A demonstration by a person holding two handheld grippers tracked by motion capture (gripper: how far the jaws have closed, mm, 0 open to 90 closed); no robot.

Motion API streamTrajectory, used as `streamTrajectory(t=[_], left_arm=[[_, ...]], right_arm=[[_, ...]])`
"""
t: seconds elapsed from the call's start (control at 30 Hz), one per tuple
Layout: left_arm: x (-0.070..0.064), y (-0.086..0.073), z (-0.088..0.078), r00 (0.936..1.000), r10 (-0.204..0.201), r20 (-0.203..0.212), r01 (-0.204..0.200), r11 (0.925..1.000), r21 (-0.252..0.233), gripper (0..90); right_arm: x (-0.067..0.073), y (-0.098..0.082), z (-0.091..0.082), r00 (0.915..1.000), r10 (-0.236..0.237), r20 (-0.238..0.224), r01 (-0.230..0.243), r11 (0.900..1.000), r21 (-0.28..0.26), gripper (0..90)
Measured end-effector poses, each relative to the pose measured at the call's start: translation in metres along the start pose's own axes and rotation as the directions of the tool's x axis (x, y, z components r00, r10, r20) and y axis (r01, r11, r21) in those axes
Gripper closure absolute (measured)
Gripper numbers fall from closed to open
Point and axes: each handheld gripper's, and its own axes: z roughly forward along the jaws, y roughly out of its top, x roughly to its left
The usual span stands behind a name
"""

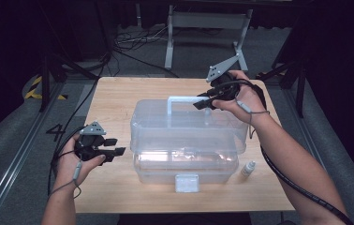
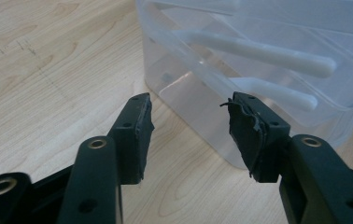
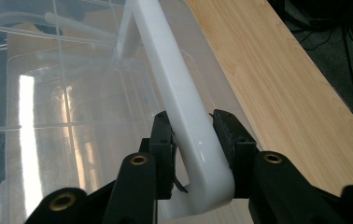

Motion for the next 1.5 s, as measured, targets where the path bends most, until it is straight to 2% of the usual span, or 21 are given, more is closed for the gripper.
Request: streamTrajectory(t=[0.3, 0.33, 0.47, 0.5, 0.53, 0.6, 0.7, 0.73, 0.83, 0.93, 1.1, 1.27, 1.5], left_arm=[[-0.006, 0.003, -0.004, 0.9995, 0.002, 0.031, -0.002, 0.9998, -0.018, 55.0], [-0.007, 0.004, -0.005, 0.9993, 0.0, 0.037, 0.001, 0.9997, -0.025, 56.4], [-0.009, 0.006, -0.009, 0.9987, 0.008, 0.05, -0.005, 0.9989, -0.046, 64.5], [-0.011, 0.007, -0.011, 0.9978, 0.011, 0.065, -0.007, 0.9983, -0.059, 64.5], [-0.014, 0.008, -0.013, 0.9963, 0.02, 0.084, -0.015, 0.9978, -0.064, 71.0], [-0.018, 0.01, -0.014, 0.9943, 0.031, 0.102, -0.023, 0.9968, -0.077, 76.8], [-0.025, 0.014, -0.014, 0.9864, 0.044, 0.158, -0.028, 0.9941, -0.104, 86.5], [-0.028, 0.015, -0.014, 0.9854, 0.051, 0.162, -0.033, 0.9928, -0.115, 89.1], [-0.036, 0.019, -0.012, 0.9775, 0.051, 0.205, -0.016, 0.9852, -0.171, 90.0], [-0.045, 0.023, -0.008, 0.9724, 0.069, 0.223, -0.029, 0.9839, -0.177, 90.0], [-0.052, 0.026, -0.002, 0.9711, 0.08, 0.225, -0.038, 0.9825, -0.182, 90.0], [-0.055, 0.026, 0.006, 0.9772, 0.074, 0.199, -0.035, 0.9806, -0.193, 90.0], [-0.055, 0.027, 0.004, 0.9786, 0.064, 0.196, -0.019, 0.9742, -0.225, 90.0]], right_arm=[[-0.012, 0.003, 0.001, 1.0, 0.006, 0.004, -0.006, 1.0, -0.005, 70.1], [-0.013, 0.004, 0.001, 0.9998, 0.019, 0.004, -0.019, 1.0, -0.004, 69.9], [-0.016, 0.004, 0.002, 0.9997, 0.022, 0.006, -0.022, 1.0, -0.002, 69.8], [-0.016, 0.005, 0.002, 0.9997, 0.023, 0.007, -0.023, 1.0, -0.003, 69.7], [-0.018, 0.005, 0.003, 0.9995, 0.031, 0.008, -0.031, 1.0, -0.003, 69.6], [-0.019, 0.005, 0.003, 0.9994, 0.033, 0.009, -0.033, 0.999, -0.005, 69.6], [-0.02, 0.005, 0.003, 0.9993, 0.036, 0.01, -0.036, 0.999, -0.008, 69.5], [-0.02, 0.005, 0.003, 0.9992, 0.038, 0.01, -0.038, 0.999, -0.008, 69.5], [-0.02, 0.006, 0.003, 0.9992, 0.038, 0.012, -0.038, 0.999, -0.008, 69.5], [-0.021, 0.006, 0.003, 0.9992, 0.039, 0.011, -0.038, 0.999, -0.008, 69.4], [-0.021, 0.005, 0.003, 0.9992, 0.038, 0.012, -0.038, 0.999, -0.011, 69.4], [-0.02, 0.005, 0.003, 0.9992, 0.039, 0.013, -0.039, 0.999, -0.013, 69.4], [-0.018, 0.004, 0.003, 0.9991, 0.039, 0.017, -0.039, 0.999, -0.017, 69.3]])
